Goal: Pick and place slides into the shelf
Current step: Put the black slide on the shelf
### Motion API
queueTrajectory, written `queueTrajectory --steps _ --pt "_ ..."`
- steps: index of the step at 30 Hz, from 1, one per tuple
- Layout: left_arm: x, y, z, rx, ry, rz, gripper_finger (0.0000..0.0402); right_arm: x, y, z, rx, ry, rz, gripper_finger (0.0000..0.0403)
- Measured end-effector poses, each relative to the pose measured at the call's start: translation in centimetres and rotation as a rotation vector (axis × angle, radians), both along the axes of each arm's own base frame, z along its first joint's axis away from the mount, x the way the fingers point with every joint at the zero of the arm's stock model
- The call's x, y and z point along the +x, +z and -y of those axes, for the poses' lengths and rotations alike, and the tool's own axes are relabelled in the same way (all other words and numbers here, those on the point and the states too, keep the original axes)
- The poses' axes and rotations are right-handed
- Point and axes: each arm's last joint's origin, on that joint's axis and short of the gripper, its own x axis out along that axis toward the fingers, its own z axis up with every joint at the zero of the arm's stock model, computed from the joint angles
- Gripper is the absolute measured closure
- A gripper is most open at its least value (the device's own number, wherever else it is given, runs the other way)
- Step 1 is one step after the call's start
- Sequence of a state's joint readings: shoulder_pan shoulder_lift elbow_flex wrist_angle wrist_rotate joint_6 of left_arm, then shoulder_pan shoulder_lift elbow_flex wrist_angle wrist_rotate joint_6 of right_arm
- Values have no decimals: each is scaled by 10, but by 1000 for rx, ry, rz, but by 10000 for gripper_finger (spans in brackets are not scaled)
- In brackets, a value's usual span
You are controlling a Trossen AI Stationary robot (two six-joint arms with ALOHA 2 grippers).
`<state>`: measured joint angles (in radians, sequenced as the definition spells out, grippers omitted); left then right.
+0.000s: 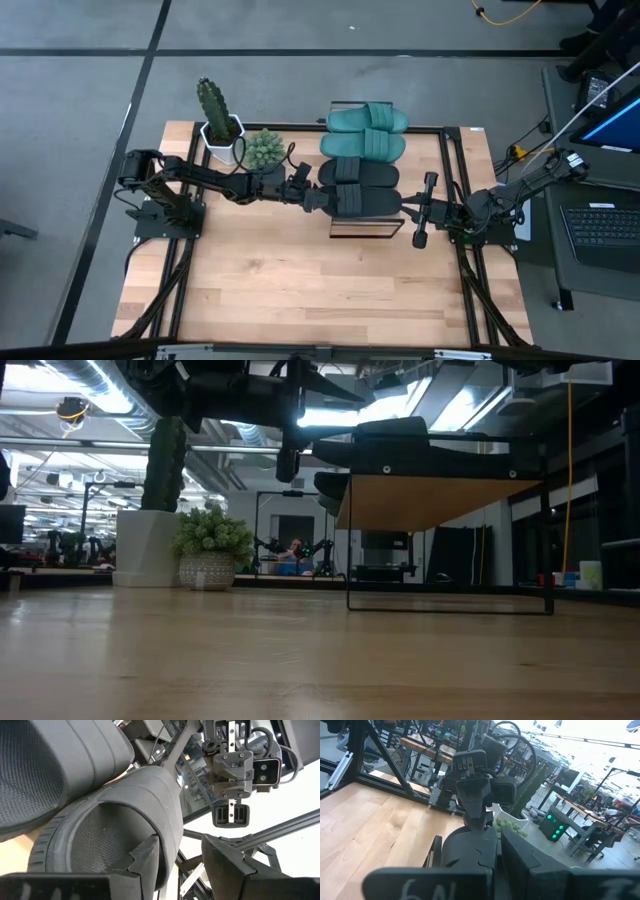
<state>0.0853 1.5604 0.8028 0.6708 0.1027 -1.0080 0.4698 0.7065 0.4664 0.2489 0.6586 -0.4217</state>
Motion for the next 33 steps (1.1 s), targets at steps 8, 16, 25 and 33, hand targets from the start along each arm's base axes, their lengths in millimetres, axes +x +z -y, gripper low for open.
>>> queueTrajectory --steps 8,16,25,33 --pt "0 0 0 30 -16 1 262 0 0 0 0 0 0 375" --pt "0 1 1 76 -90 12 262 0 0 0 0 0 0 375" --pt "-2 0 -13 -45 -49 -3 262 0 0 0 24 0 5 375" --pt "1 5 -11 -70 -46 8 262 0 0 0 23 0 5 375"
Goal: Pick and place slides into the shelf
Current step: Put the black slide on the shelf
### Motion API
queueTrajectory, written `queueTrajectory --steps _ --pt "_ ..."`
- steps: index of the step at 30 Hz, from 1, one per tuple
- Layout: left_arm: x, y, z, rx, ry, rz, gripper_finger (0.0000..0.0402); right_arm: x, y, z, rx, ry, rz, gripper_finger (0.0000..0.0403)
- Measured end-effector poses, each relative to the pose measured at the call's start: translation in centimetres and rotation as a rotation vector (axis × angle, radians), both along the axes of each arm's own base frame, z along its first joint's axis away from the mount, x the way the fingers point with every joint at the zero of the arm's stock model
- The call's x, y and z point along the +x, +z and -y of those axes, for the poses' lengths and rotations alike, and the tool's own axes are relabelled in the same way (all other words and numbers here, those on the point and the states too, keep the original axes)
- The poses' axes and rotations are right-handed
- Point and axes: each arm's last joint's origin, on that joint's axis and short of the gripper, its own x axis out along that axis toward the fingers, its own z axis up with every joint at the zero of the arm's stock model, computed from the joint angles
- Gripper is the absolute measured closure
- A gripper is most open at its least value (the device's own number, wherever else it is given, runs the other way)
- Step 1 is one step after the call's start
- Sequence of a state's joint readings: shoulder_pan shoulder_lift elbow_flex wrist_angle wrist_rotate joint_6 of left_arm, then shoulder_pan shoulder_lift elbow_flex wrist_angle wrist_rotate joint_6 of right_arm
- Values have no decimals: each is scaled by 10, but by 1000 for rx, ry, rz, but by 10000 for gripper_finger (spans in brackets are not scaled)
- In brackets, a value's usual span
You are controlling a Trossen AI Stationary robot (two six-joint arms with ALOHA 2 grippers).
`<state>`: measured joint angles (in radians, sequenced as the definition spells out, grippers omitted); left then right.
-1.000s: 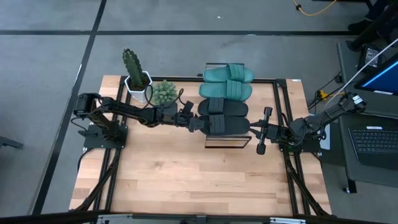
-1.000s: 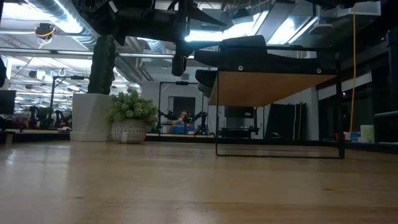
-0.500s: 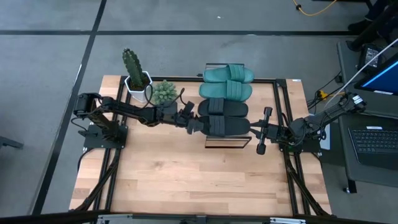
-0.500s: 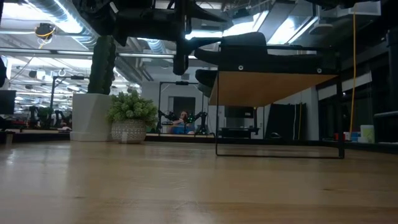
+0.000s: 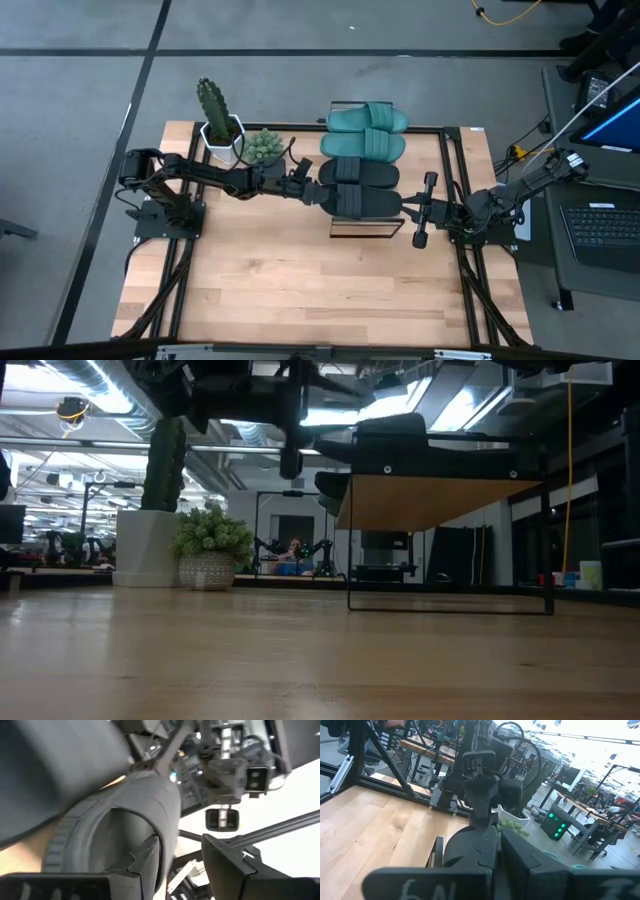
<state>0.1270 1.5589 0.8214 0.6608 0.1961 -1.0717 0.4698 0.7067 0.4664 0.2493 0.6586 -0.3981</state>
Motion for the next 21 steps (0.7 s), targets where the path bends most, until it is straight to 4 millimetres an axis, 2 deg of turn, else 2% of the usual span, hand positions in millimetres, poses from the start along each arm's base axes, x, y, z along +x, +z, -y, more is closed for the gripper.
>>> queueTrajectory --steps 3,11,17,21 --pt "5 10 1 28 -27 -5 262 0 0 0 0 0 0 375" --pt "13 18 -4 101 -22 -252 262 0 0 0 1 0 0 375" --pt "16 28 -2 162 -21 -225 262 0 0 0 1 0 0 375" --pt "16 27 -4 178 -19 -248 262 0 -1 0 0 0 -6 375"
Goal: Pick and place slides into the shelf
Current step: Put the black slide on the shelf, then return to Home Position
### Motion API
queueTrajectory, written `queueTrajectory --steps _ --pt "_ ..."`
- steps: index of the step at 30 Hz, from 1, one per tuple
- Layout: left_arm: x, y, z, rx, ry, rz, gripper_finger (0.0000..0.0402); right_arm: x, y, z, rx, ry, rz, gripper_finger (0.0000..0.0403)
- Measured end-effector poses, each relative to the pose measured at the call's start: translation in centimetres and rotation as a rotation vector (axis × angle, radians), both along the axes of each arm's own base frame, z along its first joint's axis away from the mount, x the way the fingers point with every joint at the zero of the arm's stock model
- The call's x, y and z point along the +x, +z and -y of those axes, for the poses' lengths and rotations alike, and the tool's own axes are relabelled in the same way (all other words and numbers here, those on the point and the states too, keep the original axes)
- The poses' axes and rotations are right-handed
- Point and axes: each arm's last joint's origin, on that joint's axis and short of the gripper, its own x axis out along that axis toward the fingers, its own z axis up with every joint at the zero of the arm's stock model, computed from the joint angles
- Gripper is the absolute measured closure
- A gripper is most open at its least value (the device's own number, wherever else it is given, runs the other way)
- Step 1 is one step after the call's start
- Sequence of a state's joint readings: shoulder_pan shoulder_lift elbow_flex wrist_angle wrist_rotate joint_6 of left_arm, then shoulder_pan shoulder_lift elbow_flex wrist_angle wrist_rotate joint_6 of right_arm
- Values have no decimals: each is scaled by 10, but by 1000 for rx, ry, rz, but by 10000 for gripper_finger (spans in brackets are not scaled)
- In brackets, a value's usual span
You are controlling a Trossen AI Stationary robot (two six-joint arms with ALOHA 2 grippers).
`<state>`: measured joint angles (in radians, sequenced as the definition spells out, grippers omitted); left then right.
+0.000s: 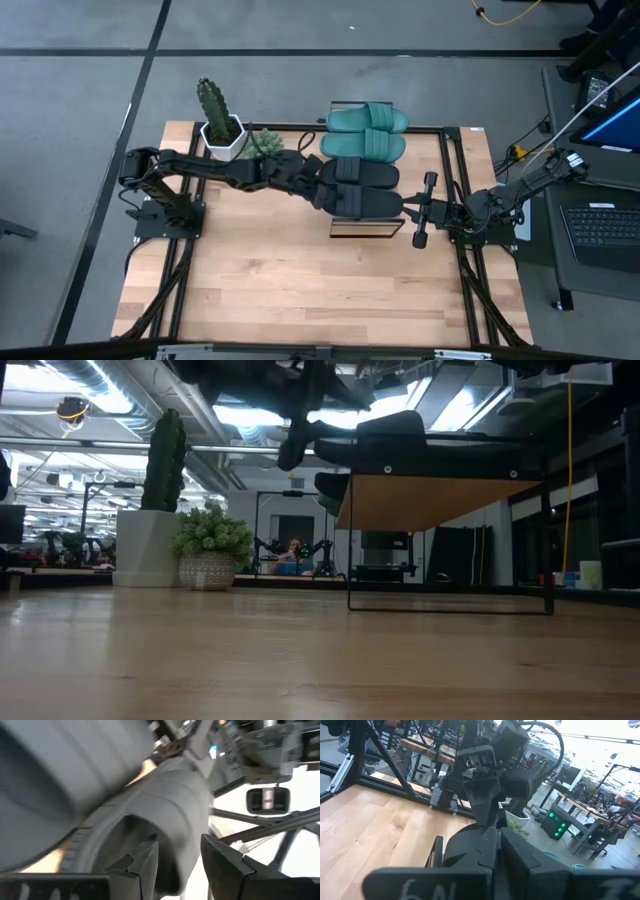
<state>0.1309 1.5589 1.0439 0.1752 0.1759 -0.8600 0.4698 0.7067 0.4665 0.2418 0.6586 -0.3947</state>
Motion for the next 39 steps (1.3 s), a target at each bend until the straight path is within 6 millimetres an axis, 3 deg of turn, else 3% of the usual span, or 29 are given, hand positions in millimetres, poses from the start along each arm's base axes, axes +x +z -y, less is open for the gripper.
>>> queueTrajectory --steps 9,26,32,39 --pt "-2 -3 -4 27 8 -39 262 0 -1 0 -1 0 -11 375" --pt "-11 14 -2 68 -10 22 262 0 -3 0 8 0 -22 375" --pt "-19 28 -1 158 -41 63 262 0 -3 0 9 0 -23 375" --pt "-37 45 3 433 -120 79 262 0 -4 0 30 -1 -33 375"
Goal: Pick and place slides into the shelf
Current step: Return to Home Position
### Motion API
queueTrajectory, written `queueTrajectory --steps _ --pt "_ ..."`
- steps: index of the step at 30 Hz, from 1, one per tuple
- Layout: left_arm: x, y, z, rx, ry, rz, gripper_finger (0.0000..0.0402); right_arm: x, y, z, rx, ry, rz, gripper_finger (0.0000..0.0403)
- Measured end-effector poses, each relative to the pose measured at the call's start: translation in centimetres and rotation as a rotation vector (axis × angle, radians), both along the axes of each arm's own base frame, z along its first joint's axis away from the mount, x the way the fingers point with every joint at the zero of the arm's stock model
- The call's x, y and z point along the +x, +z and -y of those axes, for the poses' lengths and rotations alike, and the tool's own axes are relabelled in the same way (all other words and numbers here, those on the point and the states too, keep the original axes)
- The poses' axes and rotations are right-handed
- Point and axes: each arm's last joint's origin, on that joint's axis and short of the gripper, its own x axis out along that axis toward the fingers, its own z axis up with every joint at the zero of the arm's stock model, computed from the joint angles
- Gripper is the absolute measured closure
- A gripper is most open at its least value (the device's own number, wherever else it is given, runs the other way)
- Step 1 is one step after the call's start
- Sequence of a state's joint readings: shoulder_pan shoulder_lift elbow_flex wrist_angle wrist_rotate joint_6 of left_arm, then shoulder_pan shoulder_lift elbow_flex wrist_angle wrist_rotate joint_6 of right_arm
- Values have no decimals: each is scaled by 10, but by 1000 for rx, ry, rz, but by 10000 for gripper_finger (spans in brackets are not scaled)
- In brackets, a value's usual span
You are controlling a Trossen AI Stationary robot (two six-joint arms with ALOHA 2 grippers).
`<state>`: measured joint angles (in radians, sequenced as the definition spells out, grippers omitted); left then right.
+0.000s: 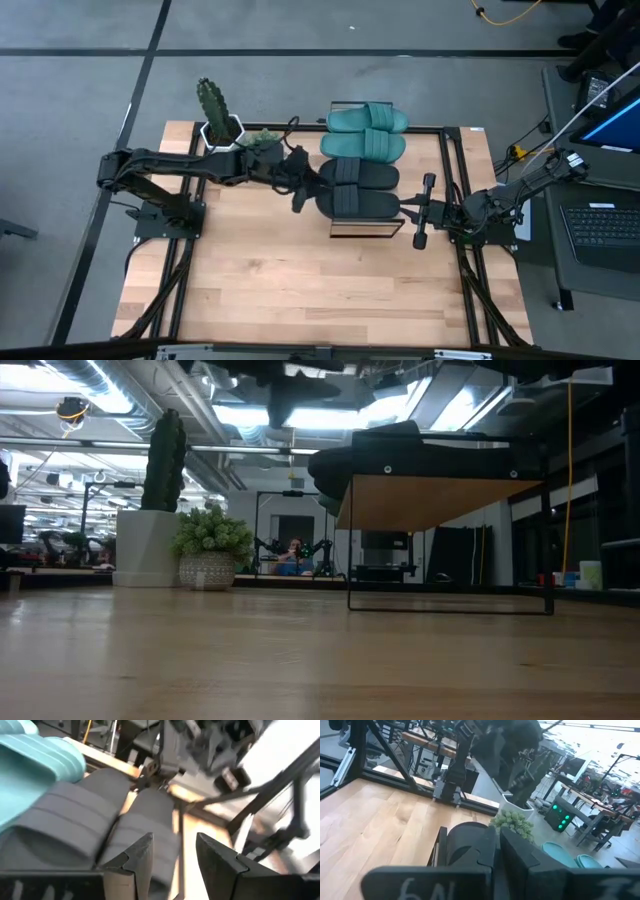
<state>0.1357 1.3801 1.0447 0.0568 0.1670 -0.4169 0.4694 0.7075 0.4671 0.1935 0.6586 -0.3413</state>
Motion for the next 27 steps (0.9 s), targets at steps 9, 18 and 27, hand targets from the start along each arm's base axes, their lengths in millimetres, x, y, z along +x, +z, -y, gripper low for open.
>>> queueTrajectory --steps 9,18,27 --pt "-14 -9 8 336 -25 -179 262 0 0 0 1 0 1 375" --pt "-12 -3 22 532 75 -172 262 0 0 0 78 -3 16 375" --pt "-32 -3 21 586 92 -13 262 -2 13 2 171 -21 -31 375"
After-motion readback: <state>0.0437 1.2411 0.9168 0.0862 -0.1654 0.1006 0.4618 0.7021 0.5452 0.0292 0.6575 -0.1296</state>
